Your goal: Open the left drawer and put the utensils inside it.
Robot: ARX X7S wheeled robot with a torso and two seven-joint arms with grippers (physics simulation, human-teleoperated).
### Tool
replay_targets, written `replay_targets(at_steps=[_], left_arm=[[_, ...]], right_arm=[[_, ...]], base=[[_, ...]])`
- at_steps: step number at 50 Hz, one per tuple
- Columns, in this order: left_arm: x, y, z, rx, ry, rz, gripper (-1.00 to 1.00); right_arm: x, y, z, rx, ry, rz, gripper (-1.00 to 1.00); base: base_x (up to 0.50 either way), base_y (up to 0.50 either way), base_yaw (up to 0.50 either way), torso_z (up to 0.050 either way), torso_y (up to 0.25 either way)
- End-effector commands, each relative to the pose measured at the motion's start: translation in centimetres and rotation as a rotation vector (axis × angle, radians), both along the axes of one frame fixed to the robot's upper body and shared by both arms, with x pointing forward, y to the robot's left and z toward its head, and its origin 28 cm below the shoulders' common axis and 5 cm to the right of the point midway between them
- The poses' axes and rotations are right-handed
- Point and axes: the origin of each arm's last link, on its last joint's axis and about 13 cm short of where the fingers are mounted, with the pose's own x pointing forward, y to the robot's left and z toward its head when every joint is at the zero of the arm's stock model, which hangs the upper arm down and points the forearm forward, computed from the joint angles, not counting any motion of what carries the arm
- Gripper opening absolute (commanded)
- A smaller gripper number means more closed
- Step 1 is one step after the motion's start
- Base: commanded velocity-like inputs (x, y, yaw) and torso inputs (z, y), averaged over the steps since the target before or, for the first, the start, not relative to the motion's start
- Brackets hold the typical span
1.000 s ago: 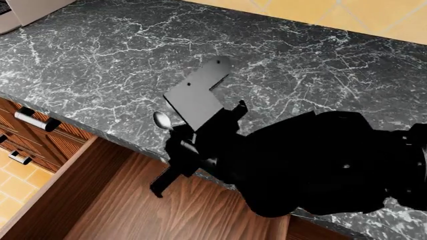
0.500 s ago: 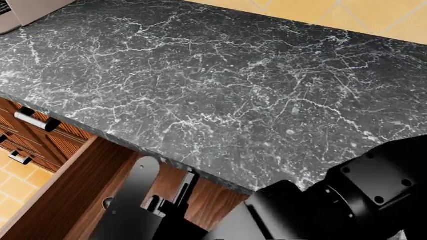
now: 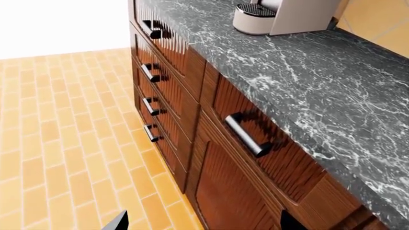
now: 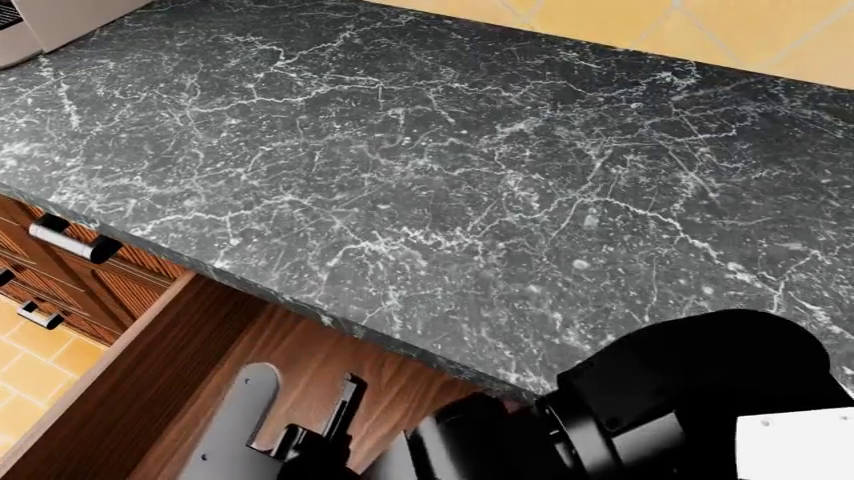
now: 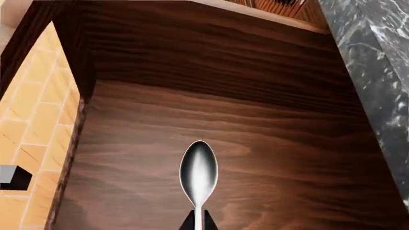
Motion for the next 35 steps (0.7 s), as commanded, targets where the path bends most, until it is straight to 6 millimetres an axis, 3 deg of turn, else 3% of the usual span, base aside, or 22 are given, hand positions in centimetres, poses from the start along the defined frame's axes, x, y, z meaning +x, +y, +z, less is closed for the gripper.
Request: replay_targets(at_steps=[1, 8, 19, 20, 35], left_arm=[[0.1, 0.0, -0.1, -0.002, 0.003, -0.003, 1.0], [-0.1, 0.0, -0.1, -0.003, -0.001, 0.0, 1.0], [0.0, 0.0, -0.1, -0.003, 0.0, -0.004, 1.0], [0.0, 0.0, -0.1, -0.002, 0.0, -0.004, 1.0], [-0.1, 0.0, -0.1, -0.005, -0.004, -0.004, 1.0]], right_arm=[[0.4, 0.4, -2.1, -0.065, 0.045, -0.004, -1.0], [0.2, 0.4, -3.3, -0.098, 0.057, 0.002, -1.0], [0.3, 0.5, -3.0, -0.085, 0.066, 0.01, -1.0], [0.3, 0.4, -2.9, -0.088, 0.082, 0.01, 1.0], [0.1, 0.2, 0.5, 0.009, 0.04, 0.021, 1.0]], base=[[0.0, 0.0, 0.0, 0.0, 0.0], [0.0, 0.0, 0.0, 0.0, 0.0], [0.0, 0.0, 0.0, 0.0, 0.0], [0.0, 0.0, 0.0, 0.0, 0.0], [0.0, 0.0, 0.0, 0.0, 0.0]])
